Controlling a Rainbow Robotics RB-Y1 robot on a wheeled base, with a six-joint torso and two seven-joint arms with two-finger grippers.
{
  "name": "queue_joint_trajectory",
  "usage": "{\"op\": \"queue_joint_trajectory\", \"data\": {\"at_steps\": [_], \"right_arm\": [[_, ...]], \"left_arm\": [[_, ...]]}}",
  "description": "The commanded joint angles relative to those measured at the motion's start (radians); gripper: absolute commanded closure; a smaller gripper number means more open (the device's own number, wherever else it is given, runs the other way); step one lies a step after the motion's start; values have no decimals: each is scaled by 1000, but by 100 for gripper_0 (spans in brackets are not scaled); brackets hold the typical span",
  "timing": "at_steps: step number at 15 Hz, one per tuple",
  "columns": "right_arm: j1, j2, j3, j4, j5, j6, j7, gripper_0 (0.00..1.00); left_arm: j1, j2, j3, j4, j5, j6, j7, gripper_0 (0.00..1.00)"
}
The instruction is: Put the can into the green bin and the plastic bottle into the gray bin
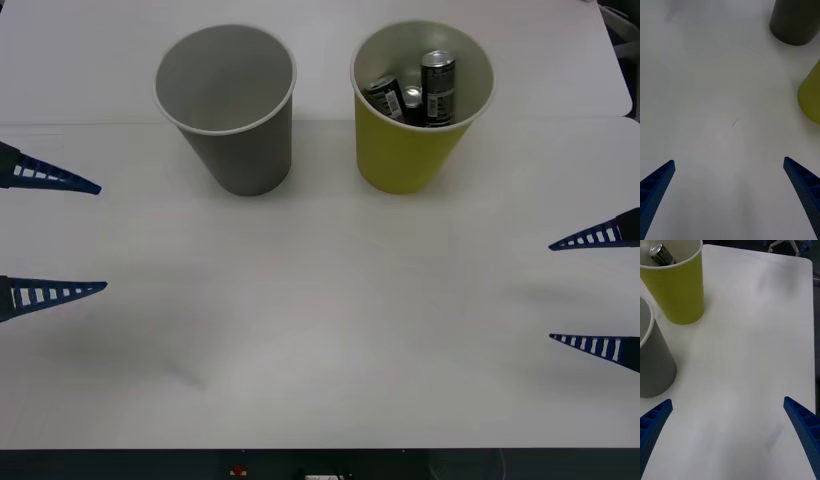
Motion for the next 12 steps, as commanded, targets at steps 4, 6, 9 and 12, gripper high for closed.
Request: {"op": "queue_joint_trajectory", "data": {"at_steps": [4,6,9,12], "right_arm": [[0,0,0,0,0,0,0,0],[0,0,0,0,0,0,0,0],[0,0,0,0,0,0,0,0],[0,0,0,0,0,0,0,0]], "left_arm": [[172,0,23,-7,39,40,-164,0],[215,0,23,-11,50,61,-189,0],[262,1,23,-19,48,89,-212,0],[289,3,31,-25,48,95,-232,0]]}}
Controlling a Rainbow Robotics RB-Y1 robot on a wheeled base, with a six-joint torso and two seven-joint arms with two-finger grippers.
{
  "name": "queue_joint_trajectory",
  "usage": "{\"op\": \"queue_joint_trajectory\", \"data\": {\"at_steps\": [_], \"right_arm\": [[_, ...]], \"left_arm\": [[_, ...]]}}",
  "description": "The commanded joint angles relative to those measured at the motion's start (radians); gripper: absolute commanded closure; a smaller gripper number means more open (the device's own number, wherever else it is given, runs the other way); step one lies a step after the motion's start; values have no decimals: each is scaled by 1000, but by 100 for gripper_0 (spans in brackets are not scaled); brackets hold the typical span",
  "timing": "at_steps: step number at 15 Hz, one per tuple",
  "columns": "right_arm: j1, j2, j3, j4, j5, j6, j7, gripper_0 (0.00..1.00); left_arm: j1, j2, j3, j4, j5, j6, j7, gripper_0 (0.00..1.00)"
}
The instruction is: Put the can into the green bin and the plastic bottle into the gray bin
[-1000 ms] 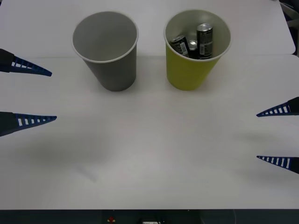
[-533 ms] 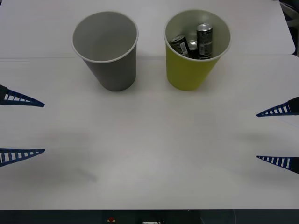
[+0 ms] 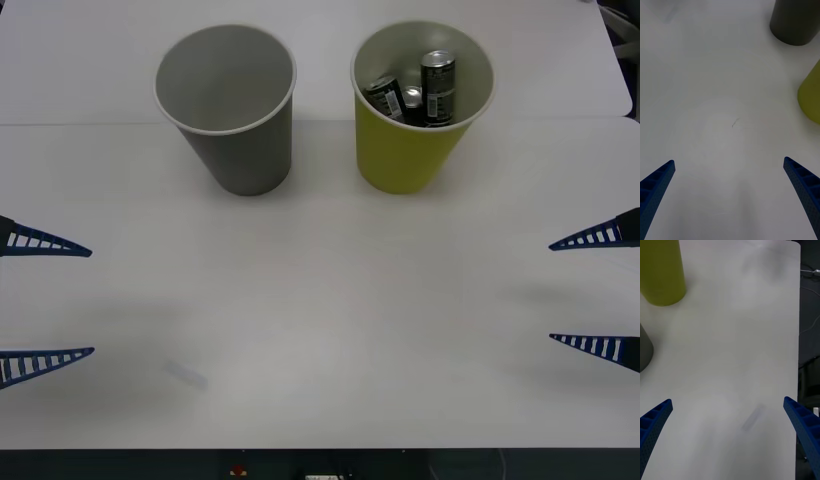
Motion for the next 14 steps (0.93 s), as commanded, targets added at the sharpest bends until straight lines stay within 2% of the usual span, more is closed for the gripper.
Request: {"op": "queue_joint_trajectory", "data": {"at_steps": [1,4,8,14], "right_arm": [[0,0,0,0,0,0,0,0],[0,0,0,0,0,0,0,0],[0,0,0,0,0,0,0,0],[0,0,0,0,0,0,0,0]], "left_arm": [[17,2,4,-1,-1,2,-16,0],[25,3,7,-1,-22,2,-34,0],[45,17,19,-3,-94,2,-59,0],[60,21,21,-3,-97,4,-66,0]]}}
